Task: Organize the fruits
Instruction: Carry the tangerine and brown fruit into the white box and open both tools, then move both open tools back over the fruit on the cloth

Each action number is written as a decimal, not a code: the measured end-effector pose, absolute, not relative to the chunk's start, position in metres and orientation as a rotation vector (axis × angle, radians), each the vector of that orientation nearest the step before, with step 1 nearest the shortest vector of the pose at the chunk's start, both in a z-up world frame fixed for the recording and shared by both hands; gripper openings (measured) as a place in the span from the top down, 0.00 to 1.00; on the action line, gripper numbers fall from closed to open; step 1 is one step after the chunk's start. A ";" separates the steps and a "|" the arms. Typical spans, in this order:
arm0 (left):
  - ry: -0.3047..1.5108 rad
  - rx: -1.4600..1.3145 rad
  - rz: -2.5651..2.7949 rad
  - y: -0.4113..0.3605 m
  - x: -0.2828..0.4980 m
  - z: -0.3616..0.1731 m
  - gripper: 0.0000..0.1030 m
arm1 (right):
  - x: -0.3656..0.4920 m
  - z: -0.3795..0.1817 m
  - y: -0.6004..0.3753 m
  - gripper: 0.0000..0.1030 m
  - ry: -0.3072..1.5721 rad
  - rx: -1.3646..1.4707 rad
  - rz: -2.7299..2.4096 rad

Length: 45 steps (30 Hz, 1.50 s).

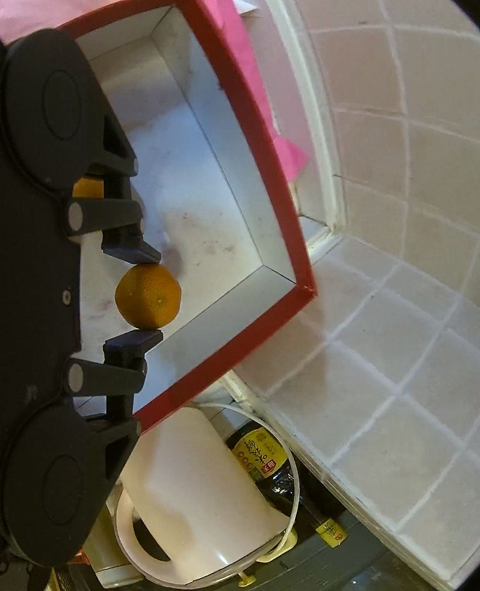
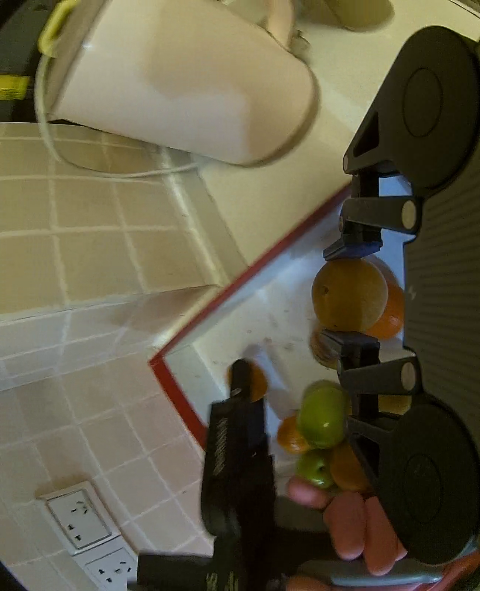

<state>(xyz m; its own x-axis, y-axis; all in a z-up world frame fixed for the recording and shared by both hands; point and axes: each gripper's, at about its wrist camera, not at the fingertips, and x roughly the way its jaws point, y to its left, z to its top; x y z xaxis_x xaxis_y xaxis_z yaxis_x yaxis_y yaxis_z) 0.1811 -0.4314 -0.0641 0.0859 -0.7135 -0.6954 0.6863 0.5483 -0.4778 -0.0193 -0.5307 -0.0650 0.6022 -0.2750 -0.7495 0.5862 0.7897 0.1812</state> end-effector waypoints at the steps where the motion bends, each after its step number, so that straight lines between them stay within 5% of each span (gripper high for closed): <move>1: 1.056 -0.026 -1.033 -0.433 0.181 -0.063 0.56 | -0.017 -0.066 -0.533 0.59 0.780 0.440 -0.518; 10: 1.137 0.035 -0.995 -0.448 0.182 -0.071 0.55 | -0.001 -0.087 -0.541 0.58 0.824 0.492 -0.544; 13: 1.167 0.022 -0.990 -0.445 0.186 -0.073 0.46 | -0.002 -0.085 -0.541 0.57 0.822 0.496 -0.553; 16: 1.155 0.006 -1.014 -0.438 0.184 -0.067 0.25 | -0.010 -0.079 -0.543 0.52 0.803 0.517 -0.568; 22: 1.058 0.008 -1.051 -0.404 0.176 -0.031 0.25 | -0.031 -0.050 -0.532 0.50 0.735 0.535 -0.568; 37: 0.641 0.067 -0.776 -0.150 0.177 0.113 0.23 | -0.039 0.054 -0.400 0.21 0.487 0.378 -0.320; 45: 0.615 0.004 -0.563 -0.035 0.197 0.119 0.23 | -0.009 0.046 -0.326 0.20 0.553 0.312 -0.179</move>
<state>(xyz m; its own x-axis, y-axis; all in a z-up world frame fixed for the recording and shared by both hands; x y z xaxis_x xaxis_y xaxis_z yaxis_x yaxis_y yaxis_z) 0.1973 -0.0351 0.1185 0.6722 -0.4989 -0.5471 0.5015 0.8504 -0.1593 -0.0087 -0.3264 0.0456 0.8371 -0.0831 -0.5408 0.2494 0.9377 0.2420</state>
